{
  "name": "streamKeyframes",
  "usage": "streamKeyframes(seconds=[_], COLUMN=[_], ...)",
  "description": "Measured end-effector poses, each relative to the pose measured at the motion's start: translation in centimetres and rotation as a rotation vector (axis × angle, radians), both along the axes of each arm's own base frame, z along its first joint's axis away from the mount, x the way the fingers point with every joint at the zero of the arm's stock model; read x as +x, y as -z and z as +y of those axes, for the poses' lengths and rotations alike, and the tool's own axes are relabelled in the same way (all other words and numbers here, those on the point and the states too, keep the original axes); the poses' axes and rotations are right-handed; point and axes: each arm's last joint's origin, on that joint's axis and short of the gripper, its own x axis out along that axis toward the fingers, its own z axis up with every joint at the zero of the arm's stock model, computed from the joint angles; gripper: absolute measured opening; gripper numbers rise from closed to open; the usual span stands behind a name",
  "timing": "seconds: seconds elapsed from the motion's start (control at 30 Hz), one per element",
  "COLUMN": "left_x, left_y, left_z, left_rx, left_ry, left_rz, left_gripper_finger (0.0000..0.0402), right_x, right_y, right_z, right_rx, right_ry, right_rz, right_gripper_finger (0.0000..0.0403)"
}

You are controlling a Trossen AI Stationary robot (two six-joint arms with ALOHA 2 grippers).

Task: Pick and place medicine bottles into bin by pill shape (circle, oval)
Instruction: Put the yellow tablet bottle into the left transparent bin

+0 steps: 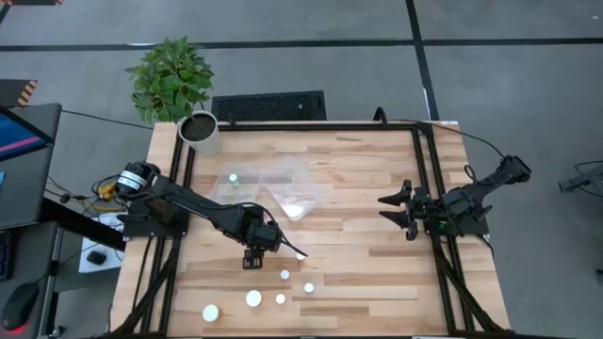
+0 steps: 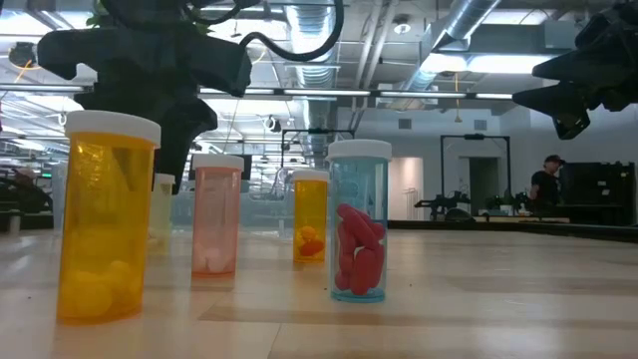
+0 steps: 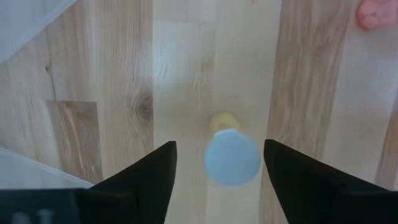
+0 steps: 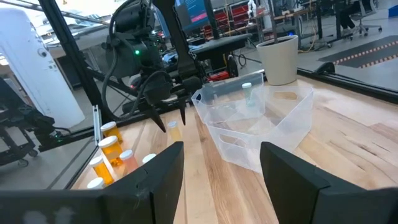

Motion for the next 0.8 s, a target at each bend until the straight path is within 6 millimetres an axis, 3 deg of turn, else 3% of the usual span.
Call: streamKeyframes(seconds=[0.57,0.8], left_x=[0.11,-0.01], left_y=[-0.03,-0.69], left_z=[-0.03,0.01], left_rx=[0.001,-0.01], left_ry=[0.009,-0.005], left_rz=[-0.011,-0.032], left_gripper_finger=[0.011,0.0116], right_x=[0.0,0.0], right_y=[0.0,0.0], right_z=[0.0,0.0], right_rx=[-0.001,-0.002], right_ry=[0.0,0.0], right_rz=[0.0,0.001], right_gripper_finger=[0.0226,0.0226])
